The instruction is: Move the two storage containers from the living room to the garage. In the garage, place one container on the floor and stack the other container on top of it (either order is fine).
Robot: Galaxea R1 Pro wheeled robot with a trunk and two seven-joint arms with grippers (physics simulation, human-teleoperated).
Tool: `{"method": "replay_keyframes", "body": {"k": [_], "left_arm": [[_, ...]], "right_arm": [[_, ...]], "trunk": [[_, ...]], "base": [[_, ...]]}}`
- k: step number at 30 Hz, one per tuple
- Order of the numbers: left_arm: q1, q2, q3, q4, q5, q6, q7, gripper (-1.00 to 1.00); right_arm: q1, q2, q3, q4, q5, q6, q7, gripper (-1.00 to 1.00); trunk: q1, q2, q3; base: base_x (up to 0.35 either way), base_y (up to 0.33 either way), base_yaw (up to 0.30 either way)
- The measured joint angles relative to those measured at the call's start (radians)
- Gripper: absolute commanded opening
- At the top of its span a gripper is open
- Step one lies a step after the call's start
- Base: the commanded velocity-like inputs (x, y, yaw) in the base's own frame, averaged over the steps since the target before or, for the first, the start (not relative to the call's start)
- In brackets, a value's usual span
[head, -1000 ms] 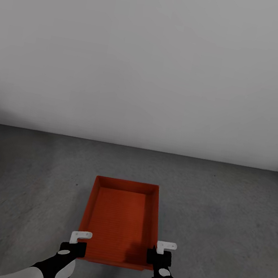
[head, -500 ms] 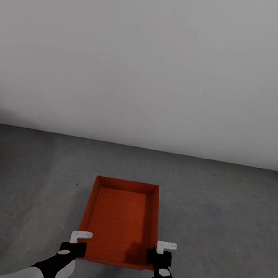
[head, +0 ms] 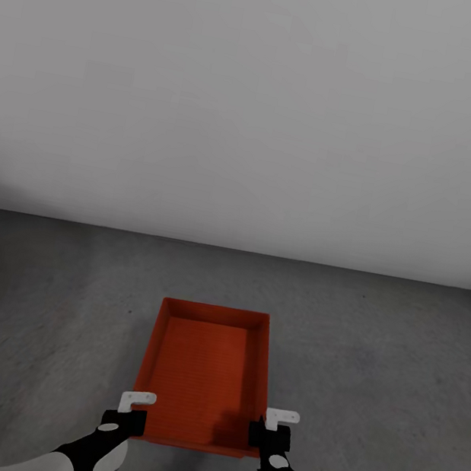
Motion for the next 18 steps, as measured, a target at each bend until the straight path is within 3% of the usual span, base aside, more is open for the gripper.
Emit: {"method": "replay_keyframes", "body": {"k": [5, 18], "left_arm": [[0.0, 0.0, 0.0, 0.0, 0.0, 0.0, 0.0, -1.0], [0.0, 0.0, 0.001, 0.0, -0.001, 0.0, 0.0, -1.0]], "right_arm": [[0.0, 0.0, 0.001, 0.0, -0.001, 0.0, 0.0, -1.0], [0.0, 0.0, 0.001, 0.0, 0.0, 0.0, 0.0, -1.0]], "trunk": [[0.019, -0.035, -0.016], [0.019, -0.035, -0.016]], "base": [[0.0, 0.0, 0.0], [0.0, 0.0, 0.0]]}}
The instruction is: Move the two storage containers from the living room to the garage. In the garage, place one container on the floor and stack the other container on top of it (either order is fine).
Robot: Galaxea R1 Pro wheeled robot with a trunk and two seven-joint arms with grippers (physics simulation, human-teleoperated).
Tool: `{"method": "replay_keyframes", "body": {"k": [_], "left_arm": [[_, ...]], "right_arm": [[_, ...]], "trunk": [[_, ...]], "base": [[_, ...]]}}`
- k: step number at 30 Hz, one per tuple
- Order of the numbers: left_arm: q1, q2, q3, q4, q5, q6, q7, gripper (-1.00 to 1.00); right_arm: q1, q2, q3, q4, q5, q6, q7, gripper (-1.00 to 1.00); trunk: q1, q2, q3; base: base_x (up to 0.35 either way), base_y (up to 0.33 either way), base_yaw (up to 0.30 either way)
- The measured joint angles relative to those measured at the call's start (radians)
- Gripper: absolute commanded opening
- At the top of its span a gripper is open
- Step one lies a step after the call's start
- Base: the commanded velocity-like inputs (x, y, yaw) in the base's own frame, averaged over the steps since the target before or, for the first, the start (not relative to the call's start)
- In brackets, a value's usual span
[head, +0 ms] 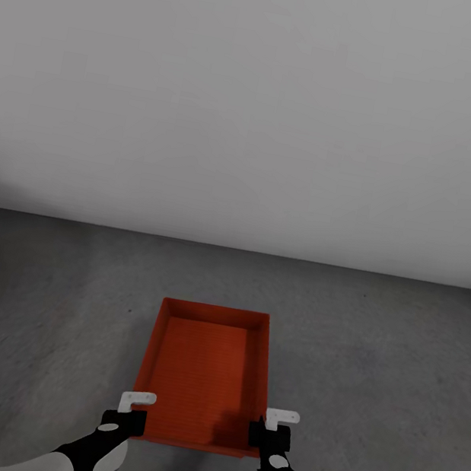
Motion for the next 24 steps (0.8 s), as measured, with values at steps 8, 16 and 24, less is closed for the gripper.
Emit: {"method": "replay_keyframes", "body": {"k": [8, 16, 24], "left_arm": [[0.0, 0.0, 0.0, 0.0, 0.0, 0.0, 0.0, -1.0], [0.0, 0.0, 0.0, 0.0, 0.0, 0.0, 0.0, -1.0], [0.0, 0.0, -0.002, 0.001, 0.002, 0.0, 0.0, -1.0]], "right_arm": [[0.0, 0.0, 0.0, 0.0, 0.0, 0.0, 0.0, -1.0], [0.0, 0.0, 0.0, 0.0, 0.0, 0.0, 0.0, -1.0], [0.0, 0.0, -0.001, 0.0, 0.001, 0.001, 0.0, -1.0]], "trunk": [[0.023, -0.042, -0.019], [0.023, -0.042, -0.019], [0.023, -0.042, -0.019]], "base": [[0.0, 0.0, 0.0], [0.0, 0.0, 0.0], [0.0, 0.0, 0.0]]}}
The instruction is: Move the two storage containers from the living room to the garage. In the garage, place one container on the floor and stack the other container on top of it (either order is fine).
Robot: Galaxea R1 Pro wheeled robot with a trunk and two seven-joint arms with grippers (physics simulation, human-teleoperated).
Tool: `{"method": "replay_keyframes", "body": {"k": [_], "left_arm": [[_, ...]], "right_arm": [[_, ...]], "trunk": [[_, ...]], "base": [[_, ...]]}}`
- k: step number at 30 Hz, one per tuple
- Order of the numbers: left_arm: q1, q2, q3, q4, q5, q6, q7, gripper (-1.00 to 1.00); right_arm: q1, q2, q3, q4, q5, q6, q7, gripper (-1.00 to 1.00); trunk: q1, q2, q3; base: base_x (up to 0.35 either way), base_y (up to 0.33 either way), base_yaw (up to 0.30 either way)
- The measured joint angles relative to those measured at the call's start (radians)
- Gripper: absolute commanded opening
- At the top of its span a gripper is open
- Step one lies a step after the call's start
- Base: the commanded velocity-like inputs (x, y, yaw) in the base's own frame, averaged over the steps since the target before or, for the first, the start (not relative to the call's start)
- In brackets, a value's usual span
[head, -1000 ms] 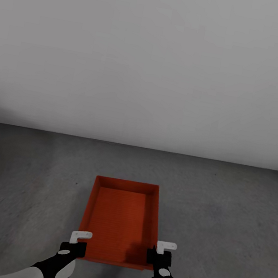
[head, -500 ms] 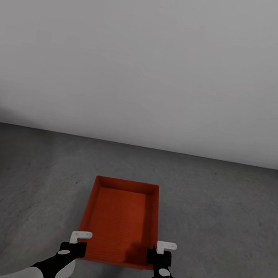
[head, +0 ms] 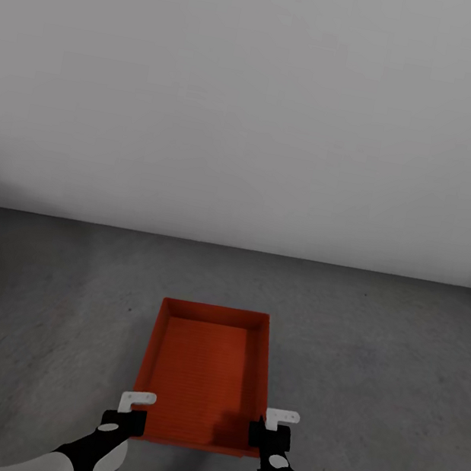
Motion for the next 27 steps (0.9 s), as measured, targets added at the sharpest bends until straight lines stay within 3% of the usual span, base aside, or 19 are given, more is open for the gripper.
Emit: {"method": "replay_keyframes", "body": {"k": [10, 27], "left_arm": [[0.0, 0.0, -0.002, 0.001, 0.003, 0.0, 0.001, -1.0], [0.0, -0.001, -0.003, 0.001, 0.003, 0.0, 0.003, -1.0]], "right_arm": [[0.0, 0.0, 0.004, 0.001, -0.004, -0.001, -0.002, -1.0], [-0.001, 0.001, 0.006, 0.001, -0.005, -0.002, -0.004, -1.0]], "trunk": [[0.022, -0.056, -0.025], [0.023, -0.056, -0.025]], "base": [[0.0, 0.0, 0.0], [0.0, 0.0, 0.0]]}}
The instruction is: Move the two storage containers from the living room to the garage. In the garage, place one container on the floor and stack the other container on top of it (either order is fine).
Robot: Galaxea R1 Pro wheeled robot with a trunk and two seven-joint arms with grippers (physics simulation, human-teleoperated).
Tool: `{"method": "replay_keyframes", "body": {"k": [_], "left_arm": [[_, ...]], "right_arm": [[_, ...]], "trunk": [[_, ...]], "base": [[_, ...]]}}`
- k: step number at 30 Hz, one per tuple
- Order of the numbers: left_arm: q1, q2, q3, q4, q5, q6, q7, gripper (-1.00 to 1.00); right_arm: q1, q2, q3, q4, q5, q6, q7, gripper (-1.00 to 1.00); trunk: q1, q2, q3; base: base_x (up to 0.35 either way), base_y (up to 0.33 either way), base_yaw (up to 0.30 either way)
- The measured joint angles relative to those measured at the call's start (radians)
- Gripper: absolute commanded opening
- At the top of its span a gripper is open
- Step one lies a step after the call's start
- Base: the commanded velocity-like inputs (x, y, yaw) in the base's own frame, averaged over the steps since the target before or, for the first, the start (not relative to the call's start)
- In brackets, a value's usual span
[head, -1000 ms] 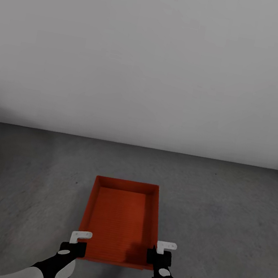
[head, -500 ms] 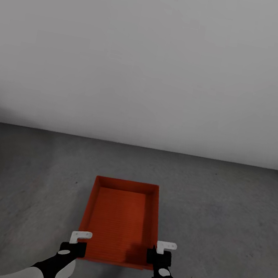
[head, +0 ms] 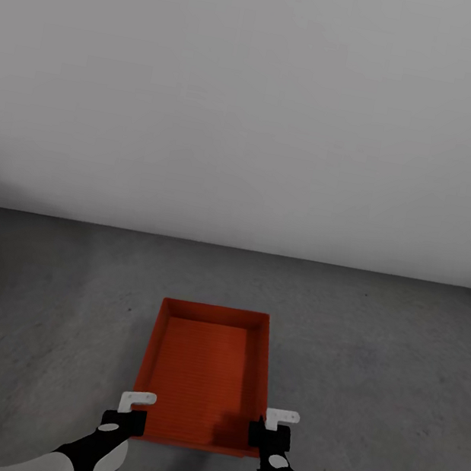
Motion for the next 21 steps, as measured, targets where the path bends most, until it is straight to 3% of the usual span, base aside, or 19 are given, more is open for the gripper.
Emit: {"method": "replay_keyframes", "body": {"k": [4, 5, 6, 21], "left_arm": [[0.0, 0.0, -0.002, -0.001, 0.001, 0.001, 0.002, -1.0], [0.0, 0.0, -0.001, -0.001, 0.0, 0.001, 0.002, 1.0], [0.001, 0.007, 0.009, -0.004, 0.001, 0.004, 0.005, 1.0], [0.001, 0.008, 0.01, -0.004, 0.001, 0.004, 0.007, 1.0]], "right_arm": [[0.0, 0.0, -0.003, 0.001, 0.004, 0.0, 0.0, -1.0], [0.0, 0.0, -0.004, 0.001, 0.005, 0.0, 0.0, 1.0], [0.0, -0.006, -0.042, -0.001, 0.033, 0.005, 0.01, 1.0], [0.0, -0.005, -0.043, 0.002, 0.038, -0.002, 0.01, 1.0]], "trunk": [[0.0, 0.0, 0.0], [0.0, 0.0, 0.0], [0.008, 0.0, 0.0], [0.008, 0.0, 0.0]], "base": [[0.0, 0.0, 0.0], [0.0, 0.0, 0.0], [0.0, 0.0, 0.0], [0.0, 0.0, 0.0]]}}
